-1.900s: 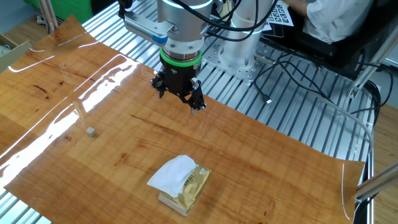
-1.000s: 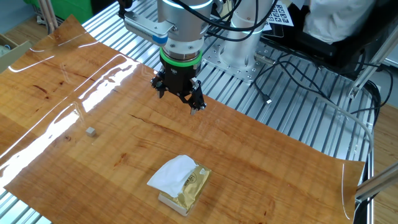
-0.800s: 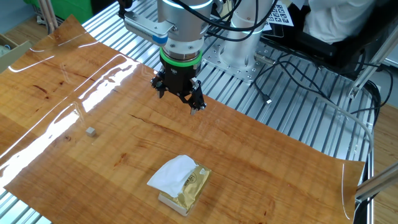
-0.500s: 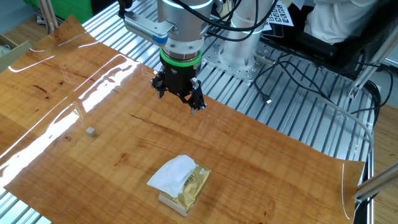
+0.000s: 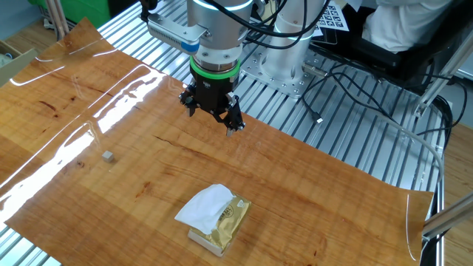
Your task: Use the gripper to push the small block from left to right
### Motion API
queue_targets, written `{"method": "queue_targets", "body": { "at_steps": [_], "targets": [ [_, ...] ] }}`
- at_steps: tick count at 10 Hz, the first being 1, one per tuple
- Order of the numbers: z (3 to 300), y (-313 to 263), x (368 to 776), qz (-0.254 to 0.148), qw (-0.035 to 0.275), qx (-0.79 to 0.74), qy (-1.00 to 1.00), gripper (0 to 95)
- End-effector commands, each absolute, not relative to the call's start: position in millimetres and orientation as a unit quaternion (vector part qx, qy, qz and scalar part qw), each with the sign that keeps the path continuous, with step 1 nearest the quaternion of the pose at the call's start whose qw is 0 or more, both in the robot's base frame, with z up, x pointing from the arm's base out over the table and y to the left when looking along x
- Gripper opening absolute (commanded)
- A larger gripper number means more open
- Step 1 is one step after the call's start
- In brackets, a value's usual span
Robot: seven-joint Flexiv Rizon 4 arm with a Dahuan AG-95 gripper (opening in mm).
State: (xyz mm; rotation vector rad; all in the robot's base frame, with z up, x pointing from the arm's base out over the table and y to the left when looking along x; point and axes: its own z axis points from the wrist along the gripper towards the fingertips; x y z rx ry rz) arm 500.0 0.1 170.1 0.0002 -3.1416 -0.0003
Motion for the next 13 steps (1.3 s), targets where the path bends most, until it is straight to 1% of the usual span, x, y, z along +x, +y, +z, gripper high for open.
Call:
{"method": "queue_targets", "body": {
  "at_steps": [1, 2, 13],
  "targets": [
    [170.0, 0.0, 500.0, 0.000, 0.000, 0.000, -1.000, 95.0],
    [169.6, 0.1, 499.9, -0.007, -0.027, 0.006, -1.000, 0.0],
    [164.5, 1.8, 497.7, -0.008, -0.028, 0.006, -1.000, 0.0]
  ]
}}
